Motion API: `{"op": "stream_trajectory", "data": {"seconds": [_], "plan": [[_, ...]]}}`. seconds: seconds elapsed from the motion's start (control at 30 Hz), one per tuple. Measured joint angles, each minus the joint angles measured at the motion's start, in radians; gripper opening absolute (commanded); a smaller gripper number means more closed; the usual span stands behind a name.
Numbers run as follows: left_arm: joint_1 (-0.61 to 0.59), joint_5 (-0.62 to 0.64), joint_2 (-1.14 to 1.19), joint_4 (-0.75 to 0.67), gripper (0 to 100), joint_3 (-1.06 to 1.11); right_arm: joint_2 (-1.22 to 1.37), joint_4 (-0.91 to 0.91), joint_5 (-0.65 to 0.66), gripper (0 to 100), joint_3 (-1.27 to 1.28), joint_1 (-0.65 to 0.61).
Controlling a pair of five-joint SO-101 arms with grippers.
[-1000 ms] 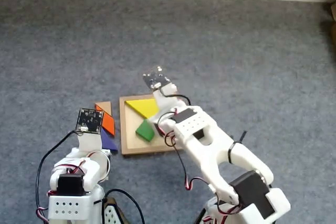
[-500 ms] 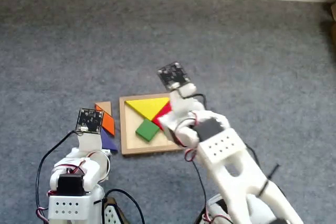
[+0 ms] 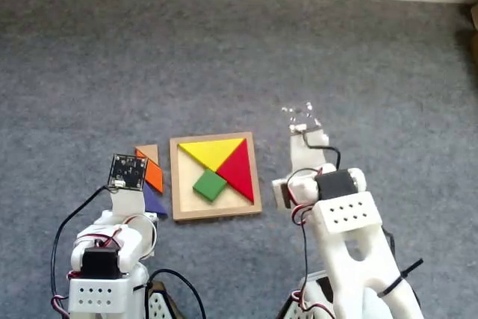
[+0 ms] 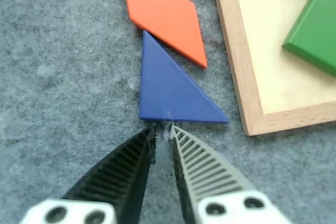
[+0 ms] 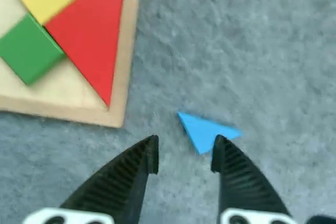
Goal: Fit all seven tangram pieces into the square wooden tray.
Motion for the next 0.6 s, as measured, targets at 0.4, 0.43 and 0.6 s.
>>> {"op": "stream_trajectory", "data": {"seconds": [0.4,0.43,0.6], "plan": [[0.000,0.000,0.000,0.000,7,0.000,-0.005,0.028,0.433,19.4,0.064,0.014],[0.000,0.000,0.000,0.000,7,0.000,0.002,0.028,0.439,19.4,0.064,0.014],[0.000,0.000,0.000,0.000,7,0.000,0.140,-0.026,0.450,19.4,0.064,0.015]]}}
